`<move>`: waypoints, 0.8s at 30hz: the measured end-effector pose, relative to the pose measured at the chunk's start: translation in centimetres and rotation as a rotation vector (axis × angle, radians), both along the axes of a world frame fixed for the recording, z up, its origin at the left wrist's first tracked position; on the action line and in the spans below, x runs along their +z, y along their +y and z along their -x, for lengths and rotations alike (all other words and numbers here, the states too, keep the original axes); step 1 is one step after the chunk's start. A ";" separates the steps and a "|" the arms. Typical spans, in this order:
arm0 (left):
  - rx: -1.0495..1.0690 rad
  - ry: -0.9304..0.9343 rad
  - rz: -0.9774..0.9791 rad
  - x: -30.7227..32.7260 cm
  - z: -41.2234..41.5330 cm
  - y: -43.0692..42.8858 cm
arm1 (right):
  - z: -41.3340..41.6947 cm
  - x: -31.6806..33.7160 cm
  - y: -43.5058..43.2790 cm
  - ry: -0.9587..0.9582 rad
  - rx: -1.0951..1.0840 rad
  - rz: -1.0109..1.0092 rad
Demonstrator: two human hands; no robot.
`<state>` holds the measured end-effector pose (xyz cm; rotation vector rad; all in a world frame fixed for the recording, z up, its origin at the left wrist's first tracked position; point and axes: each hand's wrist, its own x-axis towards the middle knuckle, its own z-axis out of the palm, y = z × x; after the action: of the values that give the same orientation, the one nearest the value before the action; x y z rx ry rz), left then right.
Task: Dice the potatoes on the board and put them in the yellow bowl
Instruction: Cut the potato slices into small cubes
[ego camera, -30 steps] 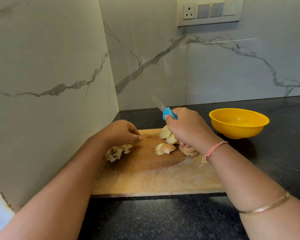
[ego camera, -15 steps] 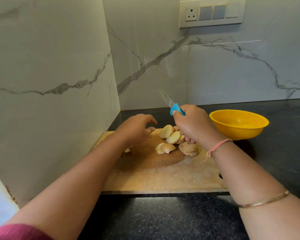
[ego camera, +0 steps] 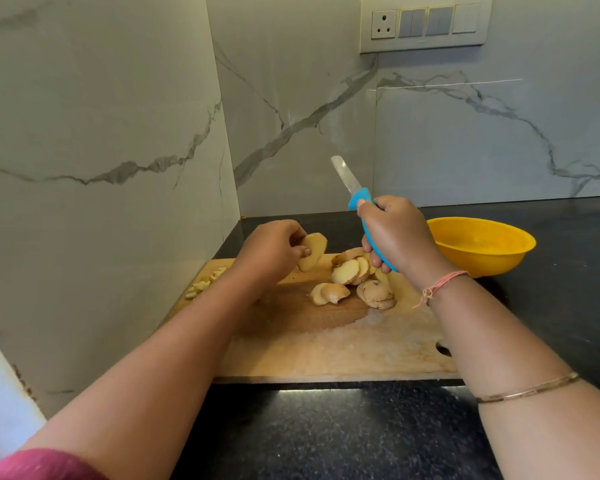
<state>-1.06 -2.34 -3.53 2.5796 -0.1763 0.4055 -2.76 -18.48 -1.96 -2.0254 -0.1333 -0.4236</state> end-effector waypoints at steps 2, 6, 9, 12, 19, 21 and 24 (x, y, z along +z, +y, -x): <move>0.036 0.001 0.040 0.1 0.7 0.7 | 0.2 0.1 0.1 0.092 0.058 -0.054; 0.077 0.070 -0.027 0.0 2.0 1.1 | 1.1 -0.3 1.8 0.342 0.236 -0.147; 0.113 0.154 -0.164 -0.1 2.4 1.0 | 1.7 -1.2 3.2 0.563 0.306 -0.108; 0.117 0.224 -0.290 -0.2 2.8 0.9 | 1.9 -1.5 3.8 0.663 0.297 -0.072; 0.091 0.327 -0.420 -0.3 3.3 2.0 | 2.2 -1.1 4.0 0.533 0.263 0.063; 0.085 0.319 -0.447 -0.3 3.5 2.2 | 2.4 -1.1 4.1 0.519 0.279 0.097; 0.078 0.289 -0.488 -0.3 3.5 2.2 | 2.8 -1.0 4.1 0.489 0.281 0.198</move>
<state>-4.57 -0.17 -3.82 3.0950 -0.0764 0.0061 -5.57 -14.42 -2.94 -2.2031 -0.1588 0.2737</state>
